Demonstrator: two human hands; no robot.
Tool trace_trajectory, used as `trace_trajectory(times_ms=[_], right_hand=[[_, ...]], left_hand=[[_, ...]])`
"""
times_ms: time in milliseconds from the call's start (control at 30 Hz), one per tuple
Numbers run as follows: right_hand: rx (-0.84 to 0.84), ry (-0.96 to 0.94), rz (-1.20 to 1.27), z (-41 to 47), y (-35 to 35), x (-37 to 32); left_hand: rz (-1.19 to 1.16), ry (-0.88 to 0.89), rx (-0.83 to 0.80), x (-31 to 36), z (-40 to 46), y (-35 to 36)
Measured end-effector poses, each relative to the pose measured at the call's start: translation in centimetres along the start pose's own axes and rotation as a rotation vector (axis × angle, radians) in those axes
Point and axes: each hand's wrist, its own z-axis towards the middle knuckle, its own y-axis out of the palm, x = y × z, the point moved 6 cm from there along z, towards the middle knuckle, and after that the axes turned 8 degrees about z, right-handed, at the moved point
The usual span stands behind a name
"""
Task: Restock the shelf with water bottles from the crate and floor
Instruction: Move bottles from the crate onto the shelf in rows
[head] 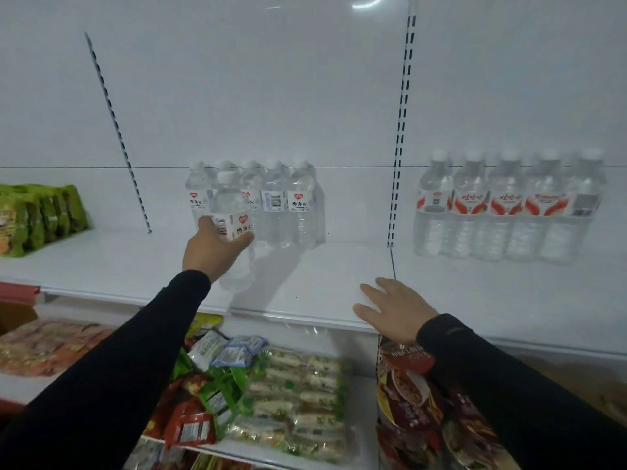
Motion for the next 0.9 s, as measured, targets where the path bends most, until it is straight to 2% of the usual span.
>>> trace_trajectory(times_ms=[200, 367, 600, 900], right_hand=[[-0.066, 0.047, -0.003, 1.0, -0.2, 0.0], [0.025, 0.136, -0.04, 2.2, -0.3, -1.9], [0.079, 0.221, -0.076, 4.0, 0.5, -3.2], [0.097, 0.239, -0.038, 4.4, 0.8, -3.0]], left_hand=[[0.014, 0.027, -0.136, -2.3, -1.3, 0.9], [0.062, 0.007, -0.057, -3.9, 0.1, 0.6], [0.018, -0.158, 0.054, -9.3, 6.3, -0.9], [-0.039, -0.165, 0.056, -12.2, 12.5, 0.1]])
